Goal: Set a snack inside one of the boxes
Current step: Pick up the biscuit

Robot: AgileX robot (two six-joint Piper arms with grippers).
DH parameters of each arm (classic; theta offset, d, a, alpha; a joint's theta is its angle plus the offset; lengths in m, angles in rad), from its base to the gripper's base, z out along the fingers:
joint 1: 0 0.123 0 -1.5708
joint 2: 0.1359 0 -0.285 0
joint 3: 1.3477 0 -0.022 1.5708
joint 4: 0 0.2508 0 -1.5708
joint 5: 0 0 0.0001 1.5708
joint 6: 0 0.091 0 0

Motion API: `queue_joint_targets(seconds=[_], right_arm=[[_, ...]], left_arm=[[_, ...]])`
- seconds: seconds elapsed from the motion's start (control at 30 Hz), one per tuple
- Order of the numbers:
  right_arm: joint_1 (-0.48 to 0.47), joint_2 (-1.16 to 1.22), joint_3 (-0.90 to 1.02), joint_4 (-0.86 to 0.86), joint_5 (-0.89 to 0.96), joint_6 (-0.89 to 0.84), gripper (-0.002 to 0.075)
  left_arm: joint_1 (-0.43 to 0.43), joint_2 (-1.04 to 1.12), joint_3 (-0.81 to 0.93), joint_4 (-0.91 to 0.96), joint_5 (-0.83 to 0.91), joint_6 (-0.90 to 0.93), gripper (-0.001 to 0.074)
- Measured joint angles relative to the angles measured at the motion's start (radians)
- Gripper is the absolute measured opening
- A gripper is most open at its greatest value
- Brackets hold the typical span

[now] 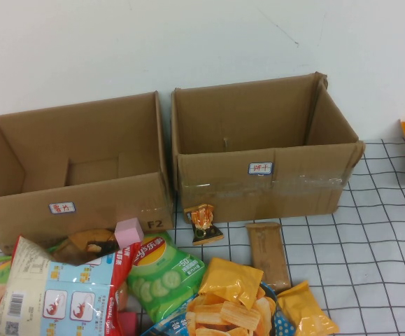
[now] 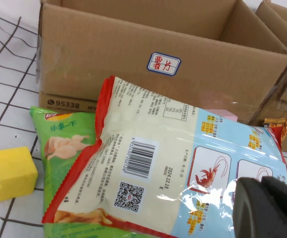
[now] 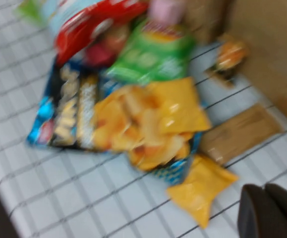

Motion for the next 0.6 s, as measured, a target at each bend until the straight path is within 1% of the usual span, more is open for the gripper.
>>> queue_joint_targets(seconds=[0.07,0.17,0.33,0.47,0.6], right_arm=[[0.046,0.090,-0.063,-0.039,0.042,-0.002,-0.0001],[0.141,0.206,-0.150,-0.142,0.077,0.028,-0.0001],[0.304,0.380,-0.296,-0.317,0.087,0.138,-0.0001],[0.406,0.506,-0.395,-0.390,0.087,0.175,-0.0001],[0.483,0.619,-0.465,-0.433,0.082,0.204,0.0003]], left_arm=[[0.000,0.000,0.000,0.000,0.000,0.000,-0.0003],[0.000,0.000,0.000,0.000,0.000,0.000,-0.0003],[0.000,0.000,0.000,0.000,0.004,0.000,-0.0003],[0.000,0.000,0.000,0.000,0.004,0.000,-0.0003],[0.000,0.000,0.000,0.000,0.004,0.000,-0.0003]])
